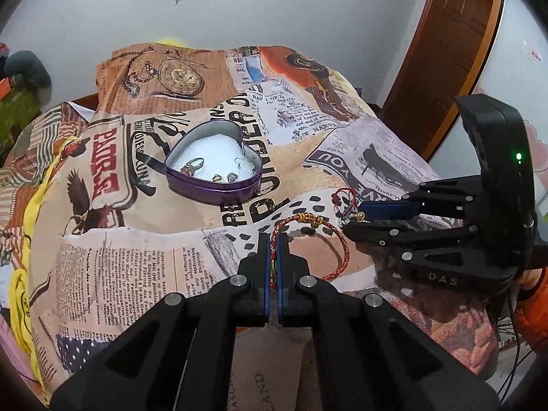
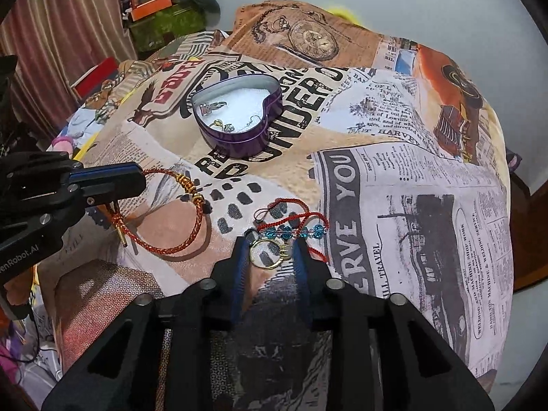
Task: Organize jewelry
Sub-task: 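Carry the bracelet toward the tin with the left gripper while the right gripper grasps a small gold ring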
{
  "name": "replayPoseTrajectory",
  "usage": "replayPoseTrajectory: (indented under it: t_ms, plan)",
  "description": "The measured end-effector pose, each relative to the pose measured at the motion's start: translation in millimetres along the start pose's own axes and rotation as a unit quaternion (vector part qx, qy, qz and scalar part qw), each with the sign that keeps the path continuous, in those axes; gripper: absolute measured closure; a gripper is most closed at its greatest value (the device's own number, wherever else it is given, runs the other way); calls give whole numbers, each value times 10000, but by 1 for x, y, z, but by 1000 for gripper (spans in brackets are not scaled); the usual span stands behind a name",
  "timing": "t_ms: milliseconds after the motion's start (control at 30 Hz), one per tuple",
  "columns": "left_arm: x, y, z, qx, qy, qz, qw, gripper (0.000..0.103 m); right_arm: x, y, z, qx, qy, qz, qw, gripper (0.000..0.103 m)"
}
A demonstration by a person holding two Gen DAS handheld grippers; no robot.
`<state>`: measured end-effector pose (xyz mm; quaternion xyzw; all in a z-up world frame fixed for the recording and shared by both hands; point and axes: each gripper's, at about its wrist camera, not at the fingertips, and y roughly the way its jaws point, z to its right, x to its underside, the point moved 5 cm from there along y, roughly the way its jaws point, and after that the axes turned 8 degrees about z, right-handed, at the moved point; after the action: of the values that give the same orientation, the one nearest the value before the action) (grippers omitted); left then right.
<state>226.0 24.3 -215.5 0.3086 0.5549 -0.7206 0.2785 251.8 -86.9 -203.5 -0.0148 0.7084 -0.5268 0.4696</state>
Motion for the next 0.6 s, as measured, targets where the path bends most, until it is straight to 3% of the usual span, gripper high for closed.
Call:
replayPoseTrajectory:
  t_ms: [300, 600]
  plan:
    - [-13, -13, -1, -89, -5, 189, 9998, 102, -1, -13, -1, -53, 105, 159, 9998, 80]
    - [-34, -26, -8, -201, -43, 468, 9987, 102, -28, -43, -6, -80, 170, 732, 9971, 80]
